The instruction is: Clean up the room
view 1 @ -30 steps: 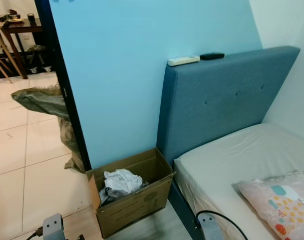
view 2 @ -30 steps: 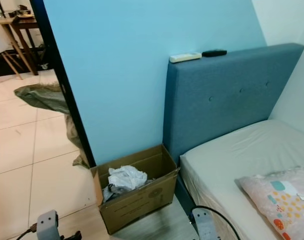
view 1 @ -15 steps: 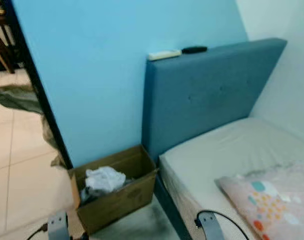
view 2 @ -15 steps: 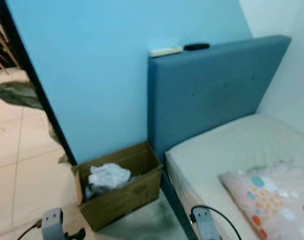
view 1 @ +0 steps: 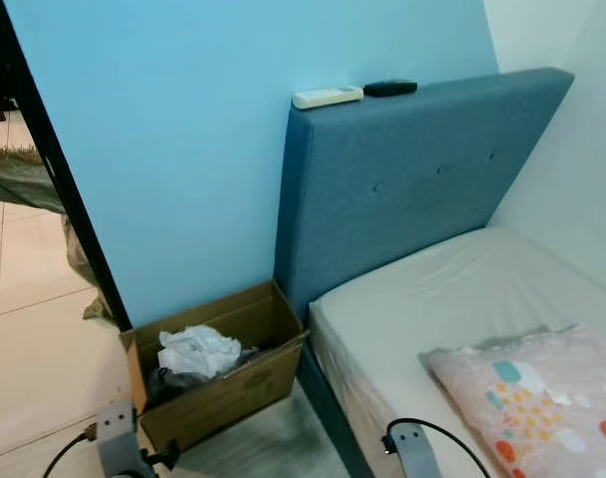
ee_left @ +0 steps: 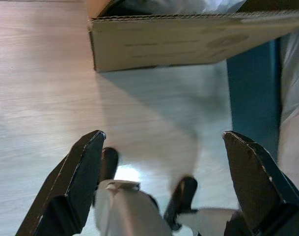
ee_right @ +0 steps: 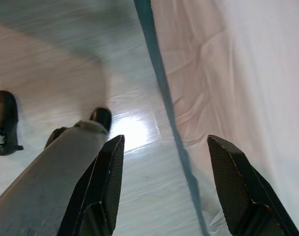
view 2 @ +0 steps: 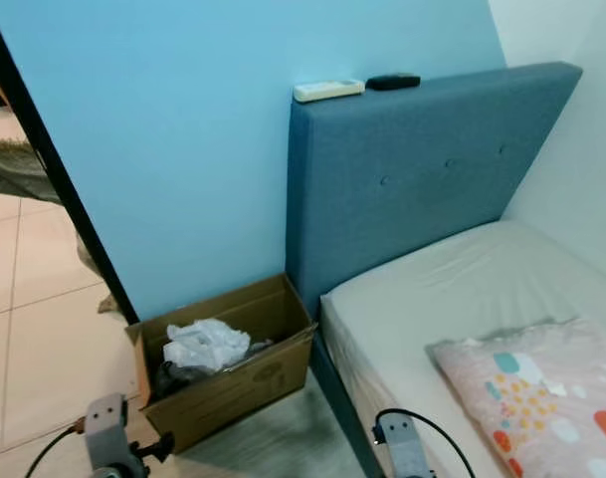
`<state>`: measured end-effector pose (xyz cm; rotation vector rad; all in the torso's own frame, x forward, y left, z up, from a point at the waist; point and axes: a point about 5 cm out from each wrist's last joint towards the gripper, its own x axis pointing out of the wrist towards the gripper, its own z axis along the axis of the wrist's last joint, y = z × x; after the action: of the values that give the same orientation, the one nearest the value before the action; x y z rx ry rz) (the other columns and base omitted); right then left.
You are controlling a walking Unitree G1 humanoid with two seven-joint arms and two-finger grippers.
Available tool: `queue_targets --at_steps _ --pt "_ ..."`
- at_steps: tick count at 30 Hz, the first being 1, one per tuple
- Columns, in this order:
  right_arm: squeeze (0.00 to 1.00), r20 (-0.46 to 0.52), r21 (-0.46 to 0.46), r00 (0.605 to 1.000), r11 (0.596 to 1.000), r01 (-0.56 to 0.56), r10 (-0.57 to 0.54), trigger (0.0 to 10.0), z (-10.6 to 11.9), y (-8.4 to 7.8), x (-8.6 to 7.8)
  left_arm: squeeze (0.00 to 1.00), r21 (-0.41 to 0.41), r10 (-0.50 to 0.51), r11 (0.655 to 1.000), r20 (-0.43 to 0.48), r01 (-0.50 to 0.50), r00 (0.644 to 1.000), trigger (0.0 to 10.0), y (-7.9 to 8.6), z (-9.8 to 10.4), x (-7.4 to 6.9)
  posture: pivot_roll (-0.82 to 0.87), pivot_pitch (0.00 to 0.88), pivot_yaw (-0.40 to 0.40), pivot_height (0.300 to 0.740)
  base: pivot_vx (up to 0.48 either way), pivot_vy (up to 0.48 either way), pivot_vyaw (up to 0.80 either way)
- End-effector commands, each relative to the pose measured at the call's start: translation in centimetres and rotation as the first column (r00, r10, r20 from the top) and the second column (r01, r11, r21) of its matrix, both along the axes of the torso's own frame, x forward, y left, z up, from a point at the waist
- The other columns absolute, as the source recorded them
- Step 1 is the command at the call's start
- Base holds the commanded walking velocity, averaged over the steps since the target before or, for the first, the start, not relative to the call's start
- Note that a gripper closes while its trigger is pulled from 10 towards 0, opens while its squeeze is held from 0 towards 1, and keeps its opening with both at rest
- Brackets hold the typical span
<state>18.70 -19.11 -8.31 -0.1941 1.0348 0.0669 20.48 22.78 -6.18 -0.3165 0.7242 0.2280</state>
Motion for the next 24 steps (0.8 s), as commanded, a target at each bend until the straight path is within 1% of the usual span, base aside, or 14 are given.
queue_targets --at_steps 1,6,7,10,12,15,19,23,24 --pt "0.0 -0.005 -0.021 1.0 1.0 0.008 -0.008 10.0 0.0 -0.8 -0.3 0.0 -0.027 -0.006 1.0 0.024 0.007 1.0 10.0 -0.7 0.1 0.3 0.02 0.015 -0.068 0.732 0.0 0.0 0.0" --pt "0.0 -0.004 -0.022 1.0 1.0 0.008 -0.008 10.0 0.0 -0.9 -0.3 0.0 -0.049 0.006 0.999 0.094 -0.002 0.996 10.0 -0.8 0.9 1.5 0.02 0.013 -0.07 0.732 0.0 0.0 0.0" --pt "0.0 -0.004 -0.023 1.0 1.0 0.007 -0.007 10.0 0.0 -0.9 -0.3 0.0 -0.046 0.001 0.999 0.113 0.004 0.994 10.0 -0.8 1.2 2.0 0.02 0.012 -0.071 0.732 0.0 0.0 0.0" --pt "0.0 -0.004 -0.023 1.0 1.0 0.006 -0.006 10.0 0.0 -0.9 -0.3 0.0 -0.044 -0.001 0.999 0.116 0.006 0.993 10.0 -0.8 1.3 2.1 0.02 0.012 -0.071 0.732 0.0 0.0 0.0" --pt "0.0 -0.005 -0.024 1.0 1.0 0.003 -0.003 10.0 0.0 -0.9 -0.3 0.0 -0.042 -0.021 0.999 0.135 0.027 0.991 10.0 -0.9 1.6 2.6 0.02 0.011 -0.072 0.732 0.0 0.0 0.0" --pt "0.0 -0.005 -0.024 1.0 1.0 0.001 -0.001 10.0 0.0 -0.9 -0.3 0.0 -0.043 -0.035 0.998 0.154 0.043 0.987 10.0 -1.1 1.9 2.9 0.02 0.011 -0.073 0.732 0.0 -0.3 0.0" --pt "0.0 -0.004 -0.023 1.0 1.0 0.003 -0.003 10.0 0.0 -0.9 -0.3 0.0 -0.042 -0.045 0.998 0.174 0.053 0.984 10.0 -1.3 2.1 3.3 0.02 0.012 -0.073 0.732 0.0 -0.48 0.0" --pt "0.0 -0.003 -0.02 1.0 1.0 0.007 -0.007 10.0 0.0 -0.9 -0.2 0.0 -0.048 -0.025 0.998 0.189 0.035 0.982 10.0 -1.2 2.4 3.7 0.02 0.016 -0.075 0.732 0.0 0.0 0.0" --pt "0.0 -0.008 -0.006 1.0 1.0 0.022 -0.022 10.0 0.0 -0.9 -0.3 0.0 -0.049 -0.024 0.998 0.199 0.034 0.98 10.0 -1.2 2.6 3.9 0.02 0.017 -0.074 0.732 0.0 0.0 -0.73"
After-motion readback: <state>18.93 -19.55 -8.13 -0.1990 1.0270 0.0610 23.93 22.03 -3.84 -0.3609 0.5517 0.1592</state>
